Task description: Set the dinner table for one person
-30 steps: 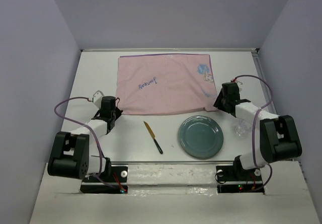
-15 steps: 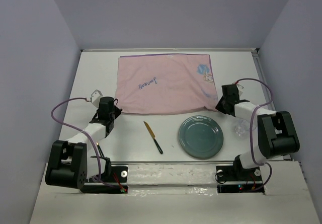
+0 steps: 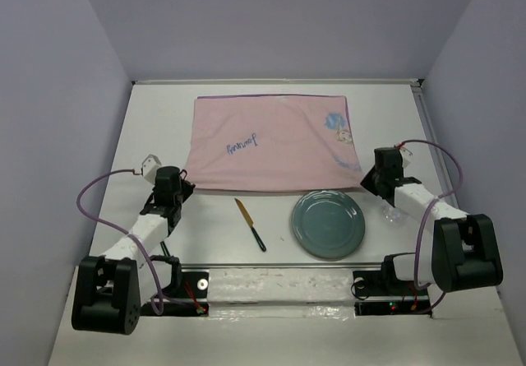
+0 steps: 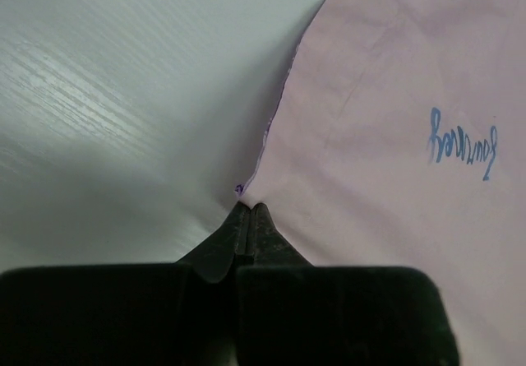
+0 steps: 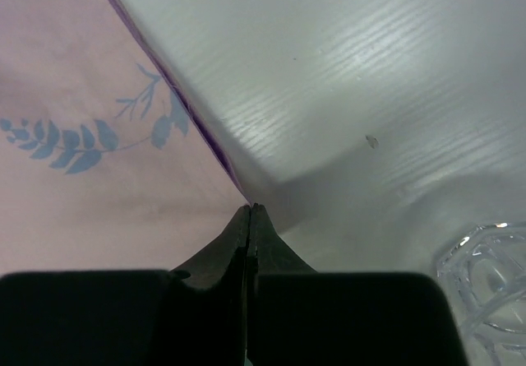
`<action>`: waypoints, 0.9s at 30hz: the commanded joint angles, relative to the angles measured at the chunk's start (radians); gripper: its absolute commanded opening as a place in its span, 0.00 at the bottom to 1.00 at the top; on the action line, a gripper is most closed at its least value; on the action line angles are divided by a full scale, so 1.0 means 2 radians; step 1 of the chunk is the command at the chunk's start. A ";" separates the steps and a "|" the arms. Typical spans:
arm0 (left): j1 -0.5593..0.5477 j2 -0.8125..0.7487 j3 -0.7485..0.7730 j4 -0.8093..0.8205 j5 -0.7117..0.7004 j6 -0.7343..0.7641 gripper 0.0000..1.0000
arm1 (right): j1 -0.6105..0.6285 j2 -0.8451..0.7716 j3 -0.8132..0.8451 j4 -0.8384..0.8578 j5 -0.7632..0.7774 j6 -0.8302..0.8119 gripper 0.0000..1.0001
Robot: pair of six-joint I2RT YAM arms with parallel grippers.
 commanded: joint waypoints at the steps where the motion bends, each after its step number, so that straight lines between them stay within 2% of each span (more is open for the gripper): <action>1: 0.030 -0.022 -0.016 -0.007 0.008 0.004 0.00 | -0.033 -0.018 -0.020 0.009 -0.015 0.011 0.00; 5: 0.033 -0.023 -0.020 -0.004 0.020 0.003 0.02 | -0.043 -0.016 -0.030 0.023 -0.031 0.011 0.00; 7: 0.033 -0.023 -0.021 0.001 0.026 0.007 0.12 | -0.043 -0.020 -0.029 0.023 -0.033 0.006 0.02; 8: 0.033 -0.024 -0.022 0.003 0.028 0.006 0.17 | -0.043 -0.023 -0.027 0.023 -0.034 0.004 0.08; 9: 0.033 -0.024 -0.025 0.008 0.033 0.005 0.20 | -0.043 -0.029 -0.027 0.023 -0.036 0.000 0.18; 11: 0.033 -0.027 -0.029 0.010 0.041 0.003 0.29 | -0.043 -0.037 -0.024 0.023 -0.047 -0.003 0.25; 13: 0.033 -0.038 -0.034 0.011 0.045 0.003 0.31 | -0.043 -0.052 -0.024 0.023 -0.059 -0.009 0.38; 14: 0.033 -0.044 -0.035 0.010 0.047 0.003 0.36 | -0.043 -0.059 -0.024 0.021 -0.072 -0.013 0.44; 16: 0.033 -0.071 -0.039 0.004 0.047 0.003 0.43 | -0.043 -0.075 -0.023 0.020 -0.077 -0.025 0.49; 17: 0.034 -0.081 -0.038 -0.001 0.047 0.003 0.51 | -0.043 -0.092 -0.022 0.019 -0.082 -0.029 0.52; 18: 0.033 -0.102 -0.035 -0.010 0.048 0.003 0.54 | -0.043 -0.101 -0.016 0.012 -0.098 -0.036 0.56; 20: 0.033 -0.124 -0.032 -0.018 0.052 0.002 0.57 | -0.037 -0.122 -0.011 0.007 -0.120 -0.042 0.59; 23: 0.033 -0.172 -0.017 -0.028 0.070 0.001 0.65 | 0.022 -0.159 -0.005 0.011 -0.158 -0.050 0.60; 24: 0.032 -0.191 -0.013 -0.028 0.086 0.001 0.66 | 0.079 -0.164 -0.001 0.010 -0.153 -0.053 0.60; 26: 0.031 -0.203 0.009 -0.029 0.105 0.007 0.66 | 0.149 -0.161 0.010 0.011 -0.107 -0.055 0.60; 27: 0.030 -0.211 0.028 -0.032 0.130 0.018 0.66 | 0.210 -0.148 0.014 0.011 -0.094 -0.059 0.58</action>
